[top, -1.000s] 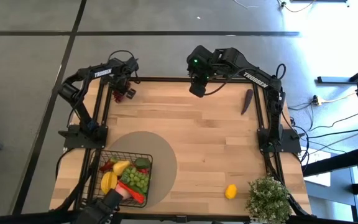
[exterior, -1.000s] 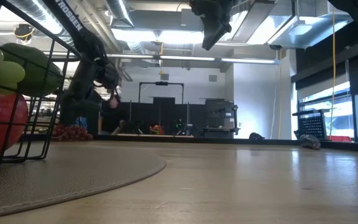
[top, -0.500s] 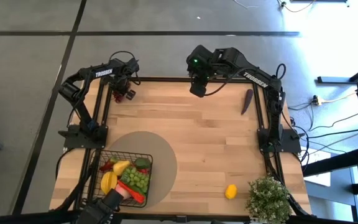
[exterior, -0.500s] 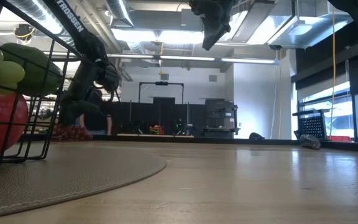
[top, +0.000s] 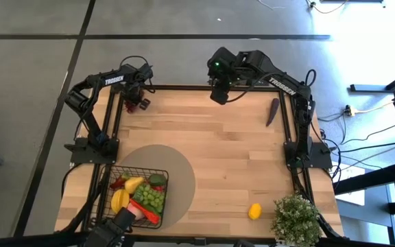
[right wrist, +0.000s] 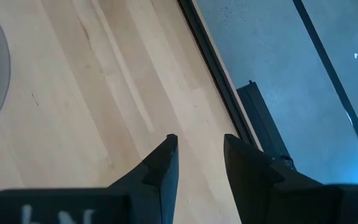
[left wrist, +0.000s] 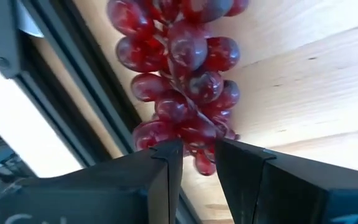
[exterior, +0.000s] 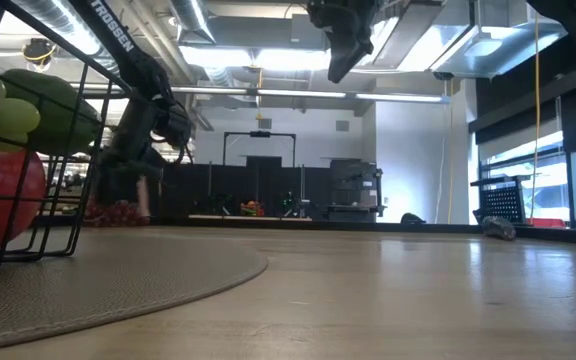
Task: Build produce basket
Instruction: Put the red grapes into the wire basket
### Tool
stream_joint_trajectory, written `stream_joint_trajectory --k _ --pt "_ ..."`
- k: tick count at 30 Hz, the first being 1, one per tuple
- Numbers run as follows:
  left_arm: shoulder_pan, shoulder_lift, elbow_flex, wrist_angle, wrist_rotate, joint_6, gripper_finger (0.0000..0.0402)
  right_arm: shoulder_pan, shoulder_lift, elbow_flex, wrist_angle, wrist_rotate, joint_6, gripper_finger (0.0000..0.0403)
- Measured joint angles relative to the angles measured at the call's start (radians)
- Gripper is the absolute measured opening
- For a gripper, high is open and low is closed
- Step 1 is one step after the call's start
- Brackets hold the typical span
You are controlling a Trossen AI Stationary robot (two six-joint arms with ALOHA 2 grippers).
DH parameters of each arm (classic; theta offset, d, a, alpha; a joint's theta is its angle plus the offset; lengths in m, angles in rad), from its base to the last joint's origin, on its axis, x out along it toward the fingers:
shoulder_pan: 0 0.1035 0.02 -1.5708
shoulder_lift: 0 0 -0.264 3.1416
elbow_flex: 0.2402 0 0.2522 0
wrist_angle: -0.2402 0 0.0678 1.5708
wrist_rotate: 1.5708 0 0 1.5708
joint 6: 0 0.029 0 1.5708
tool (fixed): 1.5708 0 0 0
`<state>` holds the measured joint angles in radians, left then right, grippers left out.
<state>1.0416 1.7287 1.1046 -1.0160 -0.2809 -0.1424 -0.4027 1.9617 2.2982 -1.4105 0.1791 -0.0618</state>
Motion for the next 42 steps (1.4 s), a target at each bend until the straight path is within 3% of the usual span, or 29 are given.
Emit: stream_joint_trajectory --k 4,18,35,42 --pt "0.000 0.000 0.000 0.000 -0.068 0.052 0.0084 -0.006 0.000 0.000 0.000 0.000 0.001 0.0119" --pt "-0.025 0.000 0.000 0.026 -0.069 0.312 0.0084 -0.007 0.000 0.000 0.005 0.000 0.001 0.0119" --pt "-0.025 0.000 0.000 0.018 -0.049 0.248 0.0084 -0.007 0.000 0.000 0.005 0.000 0.001 0.0119" --pt "-0.019 -0.001 -0.065 0.032 -0.081 0.125 0.0084 -0.007 0.000 0.000 0.004 0.000 0.001 0.0120"
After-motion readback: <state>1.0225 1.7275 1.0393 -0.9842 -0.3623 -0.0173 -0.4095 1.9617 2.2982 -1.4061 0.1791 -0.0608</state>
